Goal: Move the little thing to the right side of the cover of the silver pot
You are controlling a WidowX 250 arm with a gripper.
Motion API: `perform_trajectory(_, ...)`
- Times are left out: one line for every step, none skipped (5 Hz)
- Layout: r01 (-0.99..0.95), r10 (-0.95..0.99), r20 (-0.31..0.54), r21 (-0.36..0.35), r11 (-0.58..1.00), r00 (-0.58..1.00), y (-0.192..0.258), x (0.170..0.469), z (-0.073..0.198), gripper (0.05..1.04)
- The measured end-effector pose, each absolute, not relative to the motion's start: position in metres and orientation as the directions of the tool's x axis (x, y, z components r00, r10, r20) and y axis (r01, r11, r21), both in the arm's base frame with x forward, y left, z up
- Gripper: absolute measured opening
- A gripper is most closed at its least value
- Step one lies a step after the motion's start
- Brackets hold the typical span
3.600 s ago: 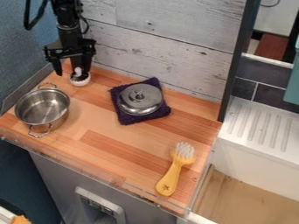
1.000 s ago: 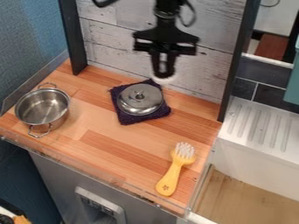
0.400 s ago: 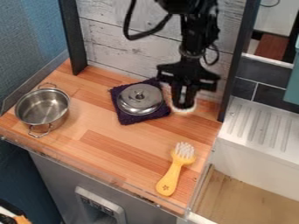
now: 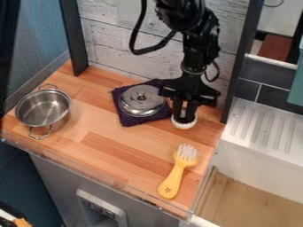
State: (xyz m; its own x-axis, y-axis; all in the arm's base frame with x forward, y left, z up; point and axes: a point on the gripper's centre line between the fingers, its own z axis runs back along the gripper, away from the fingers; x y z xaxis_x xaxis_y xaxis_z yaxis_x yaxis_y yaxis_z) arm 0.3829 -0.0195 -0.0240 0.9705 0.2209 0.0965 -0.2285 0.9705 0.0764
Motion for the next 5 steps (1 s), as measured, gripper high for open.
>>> perform_trajectory(-0.227, 0.219, 0.103, 0.079, 0.971, 0.97, -0.0193, 0.3883, -0.0257, 0.287)
perform_trajectory(-0.214, 0.206, 0.084, 0.098, 0.972, 0.975, -0.018, 0.3874, -0.0288, 0.574)
perform_trajectory(-0.214, 0.207, 0.074, 0.114, 0.97, 0.976, -0.0159, 0.3863, -0.0275, 0.878)
perform_trajectory(-0.219, 0.212, 0.068, 0.117, 0.969, 0.975, -0.0157, 0.3851, -0.0275, 1.017)
perform_trajectory(-0.214, 0.208, 0.06, 0.111, 0.971, 0.976, -0.016, 0.3816, -0.0228, 1.009)
